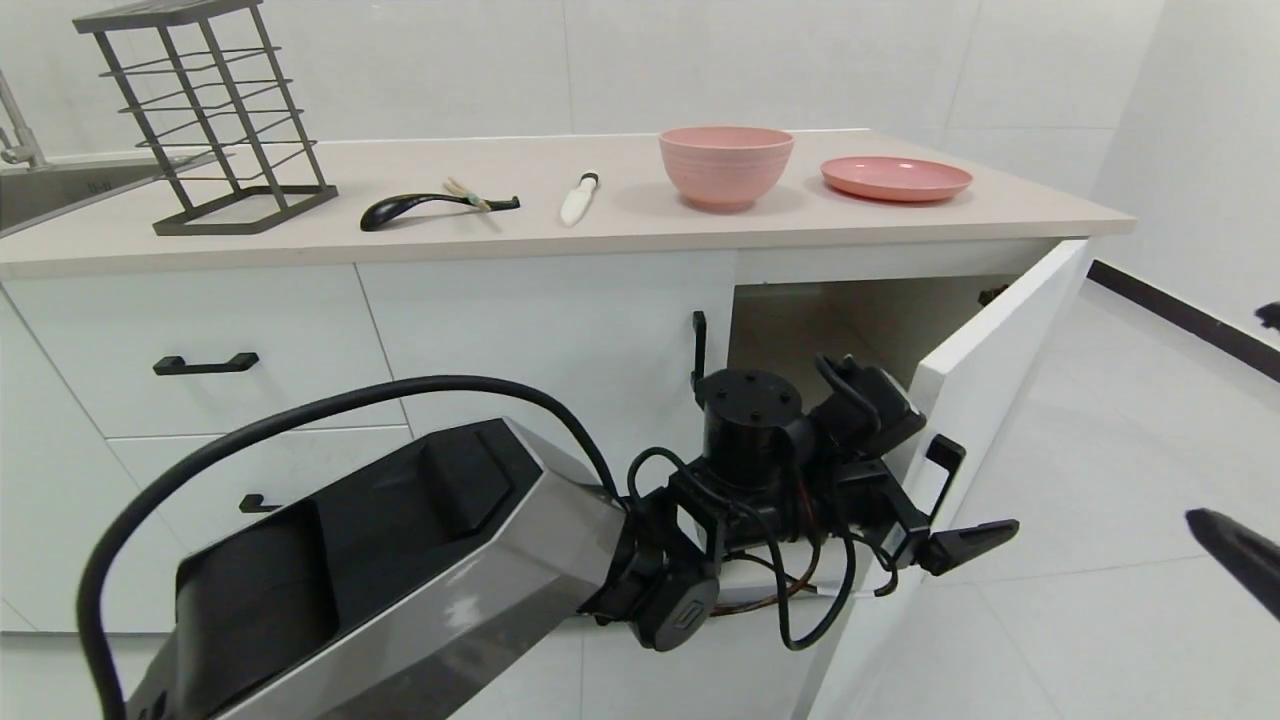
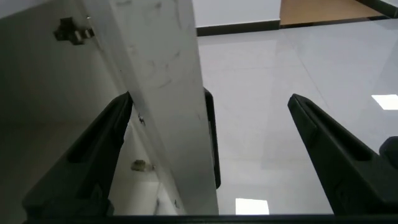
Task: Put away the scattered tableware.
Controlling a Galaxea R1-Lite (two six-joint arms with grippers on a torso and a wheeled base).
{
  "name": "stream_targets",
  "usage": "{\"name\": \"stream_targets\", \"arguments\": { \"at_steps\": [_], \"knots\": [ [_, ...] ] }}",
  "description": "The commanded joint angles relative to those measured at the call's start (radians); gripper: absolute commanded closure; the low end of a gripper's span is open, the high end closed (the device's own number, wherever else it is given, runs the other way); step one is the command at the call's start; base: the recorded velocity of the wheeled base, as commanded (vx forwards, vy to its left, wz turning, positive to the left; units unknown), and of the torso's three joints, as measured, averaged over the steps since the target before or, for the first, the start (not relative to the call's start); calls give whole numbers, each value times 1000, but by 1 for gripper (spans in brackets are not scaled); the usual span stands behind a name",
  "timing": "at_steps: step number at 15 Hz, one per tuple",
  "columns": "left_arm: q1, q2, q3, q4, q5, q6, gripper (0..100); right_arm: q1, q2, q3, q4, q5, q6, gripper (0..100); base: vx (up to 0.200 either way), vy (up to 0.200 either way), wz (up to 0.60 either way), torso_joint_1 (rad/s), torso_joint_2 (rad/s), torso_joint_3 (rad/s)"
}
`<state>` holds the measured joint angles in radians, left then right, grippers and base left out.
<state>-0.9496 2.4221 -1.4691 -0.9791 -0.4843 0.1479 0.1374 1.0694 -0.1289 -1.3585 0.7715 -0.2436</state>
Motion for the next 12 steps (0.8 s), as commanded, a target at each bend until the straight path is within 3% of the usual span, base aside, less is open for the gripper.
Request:
{"name": "stream_targets", "arguments": {
  "at_steps": [1, 5, 8, 9, 10, 12],
  "knots": [
    [-20, 14, -7, -6, 0, -1, 0, 1, -43, -5, 1, 0, -2, 0, 0, 0, 0, 0, 0, 0],
    [-94, 58, -49, -26, -2, -11, 0, -10, -43, -49, -14, 0, -2, 0, 0, 0, 0, 0, 0, 0],
    [-265, 132, -149, -52, 1, -103, 0, -19, -45, -95, -28, 0, -2, 0, 0, 0, 0, 0, 0, 0],
    [-282, 156, -180, -49, 4, -114, 0, -19, -45, -107, -28, 0, -2, 0, 0, 0, 0, 0, 0, 0],
    [-276, 186, -223, -39, 12, -126, 0, -19, -60, -130, -28, 0, -2, 0, 0, 0, 0, 0, 0, 0],
    [-192, 186, -223, -42, 33, -143, 0, -21, -80, -132, -27, 0, -2, 0, 0, 0, 0, 0, 0, 0]
  ]
}}
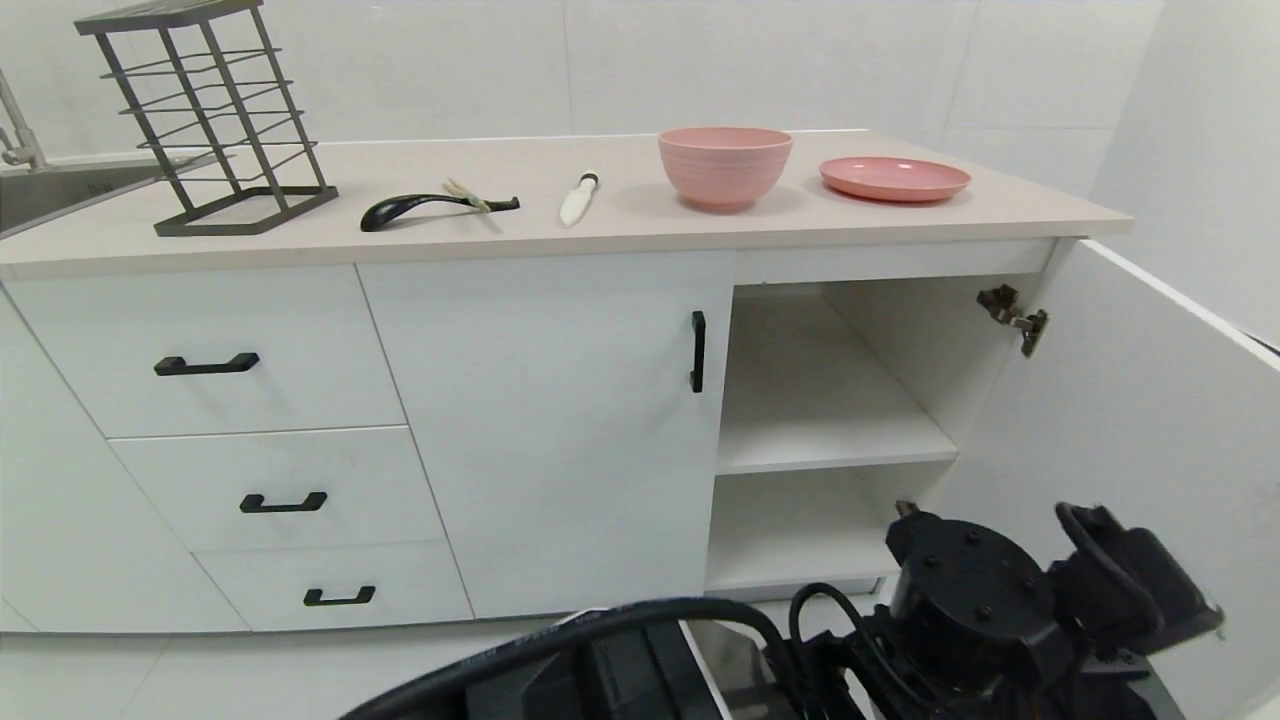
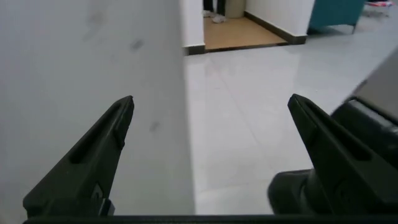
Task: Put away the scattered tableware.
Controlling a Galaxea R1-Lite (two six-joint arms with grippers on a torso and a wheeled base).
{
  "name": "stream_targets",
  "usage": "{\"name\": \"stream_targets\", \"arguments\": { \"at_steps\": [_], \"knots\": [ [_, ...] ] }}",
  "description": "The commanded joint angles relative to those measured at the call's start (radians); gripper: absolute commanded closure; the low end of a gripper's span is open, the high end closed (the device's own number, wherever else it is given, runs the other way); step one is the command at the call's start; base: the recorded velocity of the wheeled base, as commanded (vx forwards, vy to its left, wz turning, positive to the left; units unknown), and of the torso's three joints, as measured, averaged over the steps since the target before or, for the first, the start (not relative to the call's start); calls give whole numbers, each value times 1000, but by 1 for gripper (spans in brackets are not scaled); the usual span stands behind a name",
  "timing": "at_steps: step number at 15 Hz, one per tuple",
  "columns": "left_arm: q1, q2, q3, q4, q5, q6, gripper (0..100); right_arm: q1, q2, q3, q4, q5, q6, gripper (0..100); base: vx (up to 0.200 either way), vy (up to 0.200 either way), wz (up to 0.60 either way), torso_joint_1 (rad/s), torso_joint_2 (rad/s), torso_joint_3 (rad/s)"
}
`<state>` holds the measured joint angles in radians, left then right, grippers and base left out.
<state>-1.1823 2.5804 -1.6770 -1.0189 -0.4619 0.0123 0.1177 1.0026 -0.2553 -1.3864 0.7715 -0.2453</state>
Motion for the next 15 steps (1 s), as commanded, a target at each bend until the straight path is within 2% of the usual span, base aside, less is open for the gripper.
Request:
{"name": "stream_targets", "arguments": {
  "at_steps": [1, 3, 4, 6, 8, 9, 10, 11, 12, 13, 14, 15],
  "knots": [
    [127, 17, -10, -15, 25, -6, 0, -6, -36, 7, 1, 0, 0, 0, 0, 0, 0, 0, 0, 0],
    [239, -69, 63, -55, 29, -2, 0, -6, -42, 7, 3, 0, 0, 0, 0, 0, 0, 0, 0, 0],
    [282, -158, 174, -87, 29, -2, 0, -6, -44, 19, 3, 0, 0, 0, 0, 0, 0, 0, 0, 0],
    [357, -359, 459, -191, 29, -2, 0, -3, -53, 87, 3, 0, 0, 0, 0, 0, 0, 0, 0, 0],
    [466, -582, 757, -317, 29, -2, 0, -1, -85, 148, 4, 0, 0, 0, 0, 0, 0, 0, 0, 0],
    [533, -684, 875, -359, 29, -2, 0, -1, -99, 162, 6, 0, 0, 0, 0, 0, 0, 0, 0, 0],
    [584, -760, 953, -385, 29, -2, 0, -1, -105, 174, 9, 0, 0, 0, 0, 0, 0, 0, 0, 0],
    [673, -913, 1094, -431, 29, -6, 0, 0, -108, 206, 6, 0, 0, 0, 0, 0, 0, 0, 0, 0],
    [701, -976, 1149, -438, 31, -8, 0, 0, -108, 223, 6, 0, 0, 0, 0, 0, 0, 0, 0, 0],
    [737, -1088, 1244, -441, 58, 5, 0, -1, -119, 255, 10, 0, 0, 0, 0, 0, 0, 0, 0, 0],
    [742, -1174, 1309, -434, 112, 0, 0, -3, -139, 255, 29, -1, 3, 0, 0, 0, 0, 0, 0, 0],
    [745, -1252, 1366, -426, 175, -32, 0, -7, -176, 255, 72, -1, 4, 0, 0, 0, 0, 0, 0, 0]
  ]
}}
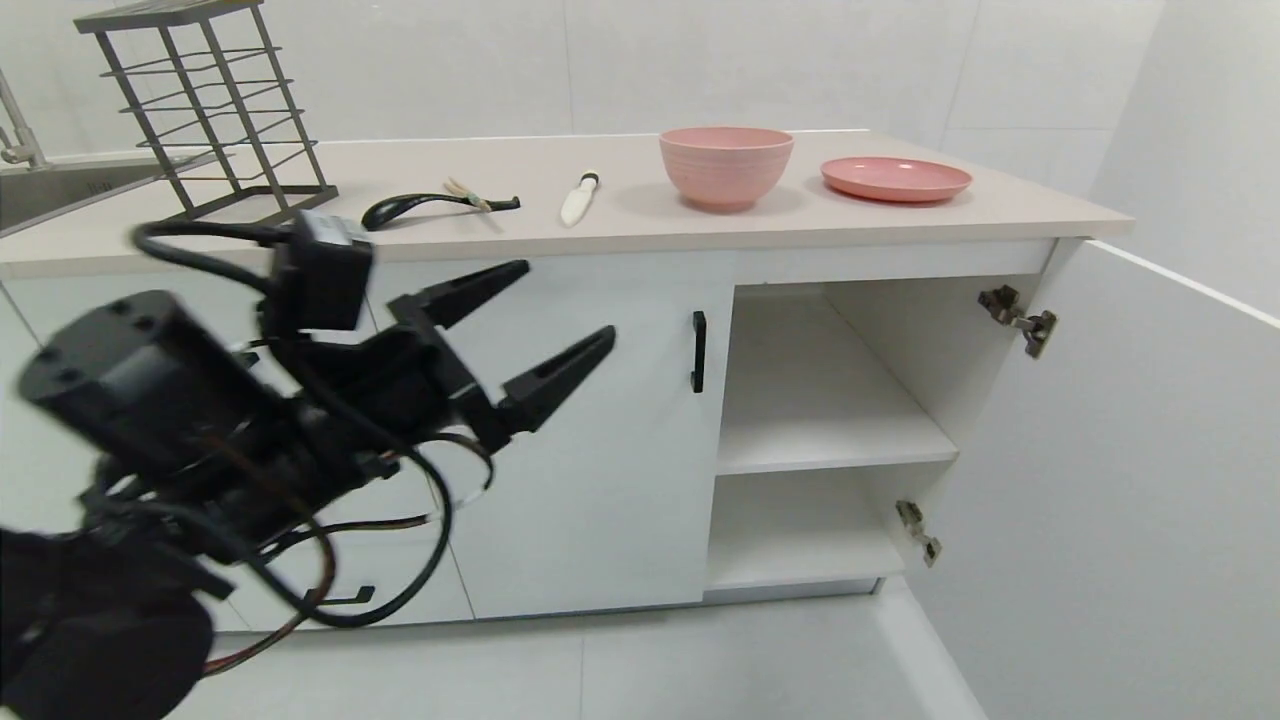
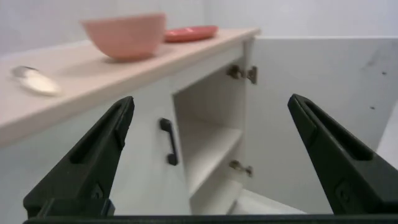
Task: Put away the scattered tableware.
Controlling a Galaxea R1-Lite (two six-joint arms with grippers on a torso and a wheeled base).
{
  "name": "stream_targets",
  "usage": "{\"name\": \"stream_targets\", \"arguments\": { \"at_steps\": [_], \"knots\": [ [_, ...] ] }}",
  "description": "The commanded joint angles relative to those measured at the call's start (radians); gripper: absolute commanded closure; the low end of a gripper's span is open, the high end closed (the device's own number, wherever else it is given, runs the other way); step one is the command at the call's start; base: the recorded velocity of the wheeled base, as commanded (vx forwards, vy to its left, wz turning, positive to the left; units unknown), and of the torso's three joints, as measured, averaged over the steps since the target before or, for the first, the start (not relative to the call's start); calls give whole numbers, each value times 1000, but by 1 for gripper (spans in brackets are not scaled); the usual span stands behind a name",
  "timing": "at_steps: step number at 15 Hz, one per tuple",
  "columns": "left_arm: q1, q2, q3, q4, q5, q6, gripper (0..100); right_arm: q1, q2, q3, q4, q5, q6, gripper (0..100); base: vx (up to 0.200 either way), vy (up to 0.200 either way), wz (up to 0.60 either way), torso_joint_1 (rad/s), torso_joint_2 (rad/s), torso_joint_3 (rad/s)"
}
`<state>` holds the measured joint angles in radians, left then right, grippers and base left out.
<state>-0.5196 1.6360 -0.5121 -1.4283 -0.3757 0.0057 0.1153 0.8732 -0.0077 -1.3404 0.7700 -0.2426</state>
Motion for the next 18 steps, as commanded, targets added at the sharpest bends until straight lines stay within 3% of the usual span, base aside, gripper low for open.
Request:
{"name": "stream_targets", "arguments": {
  "at_steps": [1, 2, 7, 10, 11, 13, 15, 18],
  "knots": [
    [92, -360, 245, -12, 135, -82, 0, -9, -91, 8, 95, 0, 2, 0, 0, 0, 0, 0, 0, 0],
    [128, -401, 291, -14, 164, -122, 0, -13, -143, 8, 185, -1, 3, 0, 0, 0, 0, 0, 0, 0],
    [458, -608, 457, -9, 170, -128, 0, -54, -324, 8, 507, -167, 95, 0, 0, 0, 0, 0, 0, 0],
    [615, -794, 512, 85, 169, -125, 0, -59, -457, 8, 655, -221, 109, 0, 0, 0, 0, 0, 0, 0],
    [632, -838, 512, 126, 169, -124, 0, -65, -497, 8, 696, -221, 108, 0, 0, 0, 0, 0, 0, 0],
    [647, -1007, 506, 338, 167, -110, 0, -108, -689, 8, 886, -222, 108, 0, 0, 0, 0, 0, 0, 0],
    [648, -1105, 504, 490, 167, -87, 0, -123, -823, 8, 1035, -229, 109, 0, 0, 0, 0, 0, 0, 0],
    [648, -1228, 512, 733, 169, -86, 0, -117, -862, 8, 1228, -448, 163, 0, 0, 0, 0, 0, 0, 0]
  ]
}}
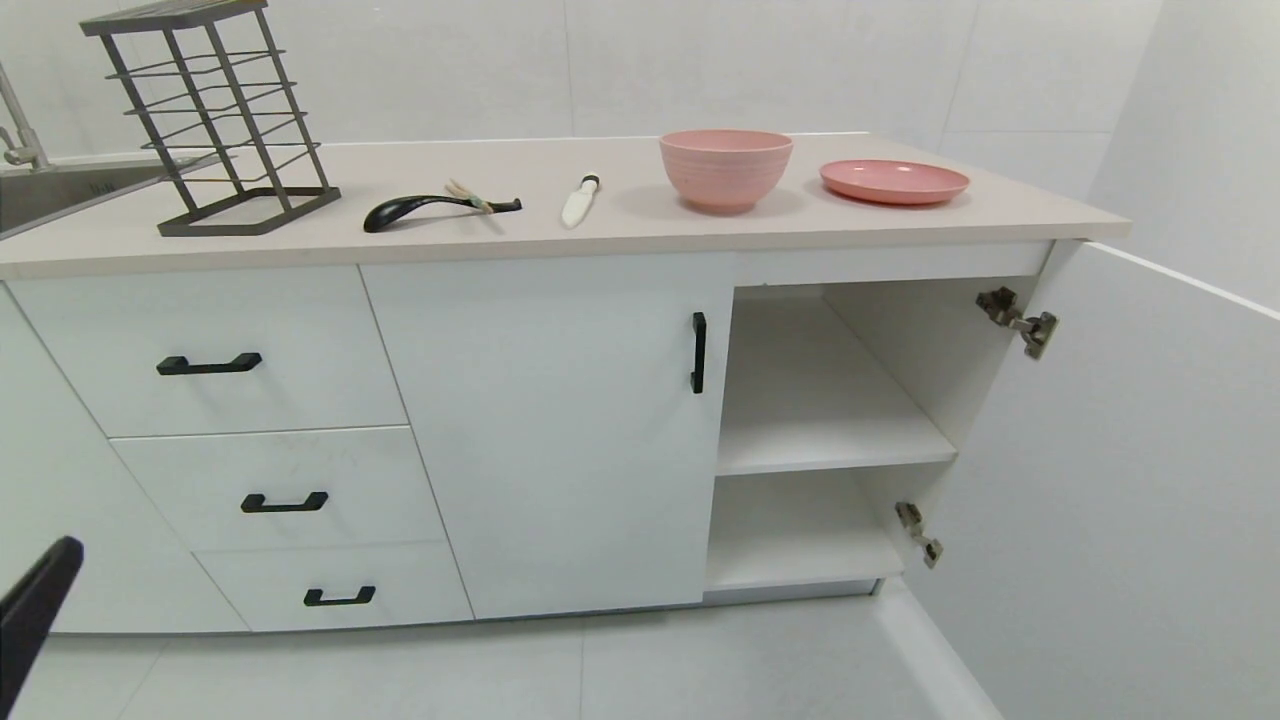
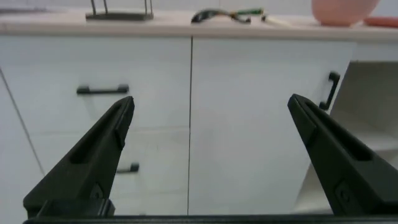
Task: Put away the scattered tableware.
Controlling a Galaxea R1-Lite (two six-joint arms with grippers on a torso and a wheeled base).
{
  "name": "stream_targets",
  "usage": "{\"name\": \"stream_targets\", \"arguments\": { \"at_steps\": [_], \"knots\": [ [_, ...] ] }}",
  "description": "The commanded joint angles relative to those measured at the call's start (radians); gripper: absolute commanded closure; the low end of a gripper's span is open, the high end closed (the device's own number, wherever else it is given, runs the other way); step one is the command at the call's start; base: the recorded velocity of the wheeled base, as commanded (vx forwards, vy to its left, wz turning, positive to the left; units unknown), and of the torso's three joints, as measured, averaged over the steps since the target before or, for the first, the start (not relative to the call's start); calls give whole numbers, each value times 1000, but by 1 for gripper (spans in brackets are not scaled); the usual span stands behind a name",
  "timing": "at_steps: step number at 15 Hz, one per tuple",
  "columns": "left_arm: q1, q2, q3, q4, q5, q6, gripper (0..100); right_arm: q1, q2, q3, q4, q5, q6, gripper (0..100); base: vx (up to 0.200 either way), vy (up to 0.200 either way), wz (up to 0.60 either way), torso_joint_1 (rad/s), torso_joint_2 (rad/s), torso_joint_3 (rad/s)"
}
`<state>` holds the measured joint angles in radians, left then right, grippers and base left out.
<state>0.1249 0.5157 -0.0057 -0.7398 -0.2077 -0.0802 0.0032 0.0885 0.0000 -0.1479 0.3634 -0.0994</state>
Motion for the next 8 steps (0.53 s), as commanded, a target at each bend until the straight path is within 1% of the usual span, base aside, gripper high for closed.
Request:
{"name": "stream_targets", "arguments": {
  "at_steps": [1, 2, 3, 4, 5, 6, 7, 8],
  "knots": [
    [4, -132, 6, 100, -1, 2, 0, -5, -78, 0, 83, -57, 26, 0, 0, 0, 0, 0, 0, 0],
    [4, -204, 6, 234, -1, 2, 0, -5, -79, -5, 116, -61, 53, 0, 0, 0, 0, 0, 0, 0],
    [2, -283, 6, 370, -1, 2, 0, -5, -79, -6, 116, -61, 79, 0, 0, 0, 0, 0, 0, 0],
    [2, -329, 6, 450, -2, 4, 0, -5, -79, -6, 116, -63, 95, 0, 0, 0, 0, 0, 0, 0],
    [4, -430, 6, 639, -1, 23, 0, -5, -79, -6, 116, -77, 101, 0, 0, 0, 0, 0, 0, 0],
    [5, -421, 4, 694, 2, 54, 0, -5, -79, -6, 117, -93, 101, 0, 0, 0, 0, 0, 0, 0],
    [5, -421, 6, 685, 4, 62, 0, -5, -79, -6, 117, -115, 101, 0, 0, 0, 0, 0, 0, 0],
    [7, -419, 6, 691, 19, 88, 0, -6, -79, -6, 116, -176, 99, 0, 0, 0, 0, 0, 0, 0]
  ]
}}
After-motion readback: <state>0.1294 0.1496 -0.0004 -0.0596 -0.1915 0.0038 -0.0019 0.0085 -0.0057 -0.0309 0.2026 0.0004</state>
